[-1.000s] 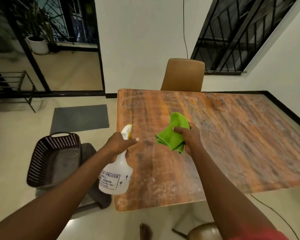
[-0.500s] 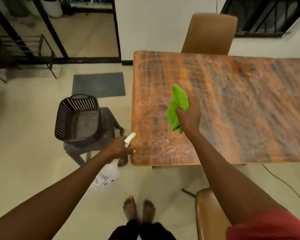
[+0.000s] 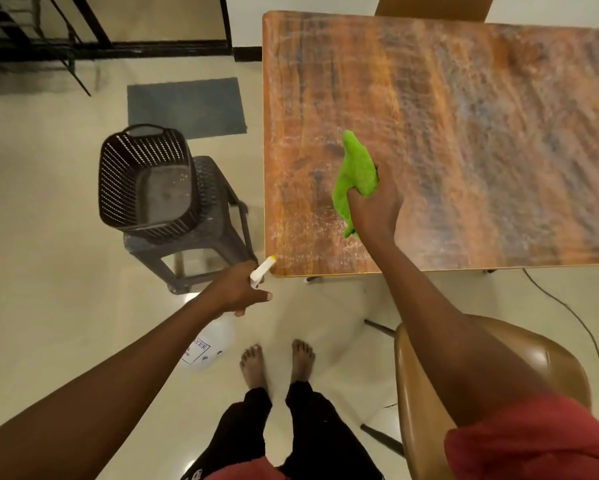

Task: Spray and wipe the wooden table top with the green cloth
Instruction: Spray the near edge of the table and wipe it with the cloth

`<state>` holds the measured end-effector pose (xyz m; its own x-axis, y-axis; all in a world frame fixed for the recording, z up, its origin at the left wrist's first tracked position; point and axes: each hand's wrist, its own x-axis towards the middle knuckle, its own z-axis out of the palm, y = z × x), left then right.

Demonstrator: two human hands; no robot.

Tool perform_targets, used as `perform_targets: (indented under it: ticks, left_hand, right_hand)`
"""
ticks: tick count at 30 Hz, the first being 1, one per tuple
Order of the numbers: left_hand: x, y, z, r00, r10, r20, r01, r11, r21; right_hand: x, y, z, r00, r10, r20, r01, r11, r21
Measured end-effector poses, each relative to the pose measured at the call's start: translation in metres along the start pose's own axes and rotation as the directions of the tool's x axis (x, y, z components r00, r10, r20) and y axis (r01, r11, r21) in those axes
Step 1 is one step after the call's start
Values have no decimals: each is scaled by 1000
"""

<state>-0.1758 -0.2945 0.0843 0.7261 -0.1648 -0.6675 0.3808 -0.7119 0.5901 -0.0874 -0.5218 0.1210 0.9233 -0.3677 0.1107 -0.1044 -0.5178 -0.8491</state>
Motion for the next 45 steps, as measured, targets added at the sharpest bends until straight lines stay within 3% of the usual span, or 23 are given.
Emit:
perform_targets:
  ticks: [16, 32, 38, 45]
  left_hand:
    - [-1, 9, 2, 997, 66, 34, -70, 990, 125]
    - [34, 88, -58, 989, 145, -37, -140, 983, 123]
    - [52, 106, -88, 976, 137, -170, -127, 990, 67]
    - [66, 117, -106, 971, 109, -215, -106, 994, 25]
  right_hand:
    - [-15, 1, -4, 996, 15, -88, -18, 1000, -25]
    - [0, 2, -27, 980, 39, -194, -43, 999, -16]
    - [9, 1, -32, 976, 29, -218, -35, 999, -24]
    - [15, 6, -32, 976, 56, -212, -62, 998, -24]
